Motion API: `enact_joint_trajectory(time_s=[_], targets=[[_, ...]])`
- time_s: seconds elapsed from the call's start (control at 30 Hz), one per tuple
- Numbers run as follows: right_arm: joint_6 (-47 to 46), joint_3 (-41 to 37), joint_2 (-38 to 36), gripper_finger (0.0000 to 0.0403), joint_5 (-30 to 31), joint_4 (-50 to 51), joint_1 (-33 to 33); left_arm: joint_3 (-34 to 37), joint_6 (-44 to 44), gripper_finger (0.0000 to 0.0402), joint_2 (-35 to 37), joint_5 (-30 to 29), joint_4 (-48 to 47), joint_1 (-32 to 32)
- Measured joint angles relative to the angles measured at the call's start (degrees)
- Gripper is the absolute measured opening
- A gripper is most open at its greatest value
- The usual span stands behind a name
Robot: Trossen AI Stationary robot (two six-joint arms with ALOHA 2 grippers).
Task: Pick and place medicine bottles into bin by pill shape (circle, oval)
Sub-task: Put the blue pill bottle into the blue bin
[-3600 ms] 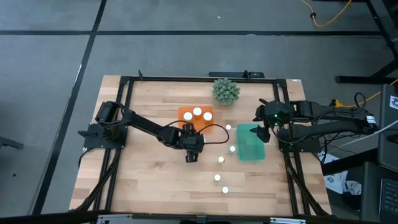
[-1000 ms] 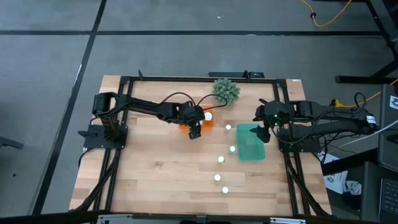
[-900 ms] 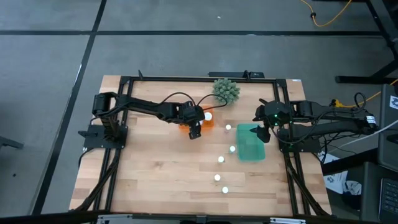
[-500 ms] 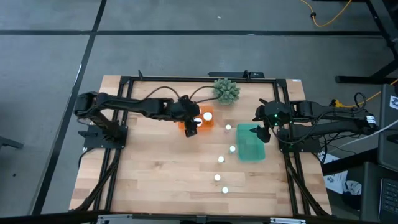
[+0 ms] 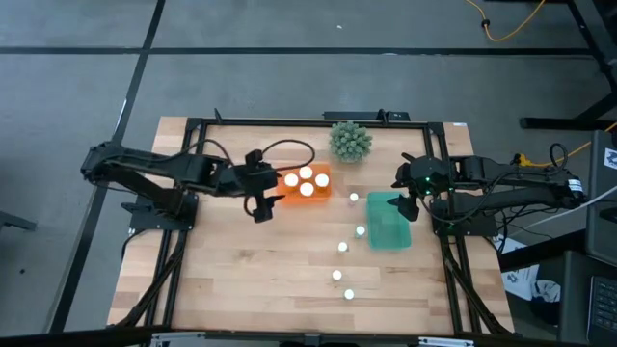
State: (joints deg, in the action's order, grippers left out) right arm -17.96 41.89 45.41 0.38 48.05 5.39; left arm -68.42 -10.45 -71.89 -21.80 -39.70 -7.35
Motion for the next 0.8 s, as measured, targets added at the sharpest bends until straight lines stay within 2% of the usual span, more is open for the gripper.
enact_joint_trajectory(time_s=[0.07,0.2,0.33,0.43,0.6,0.8], targets=[[0.0,0.0,0.0,0.0281,0.0,-0.1,0.0,-0.1,-2.7,0.0261,0.7,0.8,-1.8,-1.0],[-1.4,0.0,0.0,0.0281,0.0,-0.2,0.0,0.0,-0.5,0.0258,1.6,6.7,-8.5,-1.4],[-1.3,0.0,0.0,0.0281,0.0,-0.3,0.0,0.3,-3.5,0.026,4.1,6.1,-11.0,-0.5],[-1.3,0.0,0.0,0.0281,0.0,-0.2,0.0,2.6,-3.9,0.0261,7.6,6.4,-9.0,-0.5],[-1.2,0.0,0.0,0.0281,0.0,0.1,0.0,11.7,-3.0,0.0258,16.4,6.2,-0.6,-0.6],[-1.1,0.0,0.0,0.0281,0.0,0.2,0.0,29.3,-5.5,0.0261,30.5,6.3,14.0,-0.6]])
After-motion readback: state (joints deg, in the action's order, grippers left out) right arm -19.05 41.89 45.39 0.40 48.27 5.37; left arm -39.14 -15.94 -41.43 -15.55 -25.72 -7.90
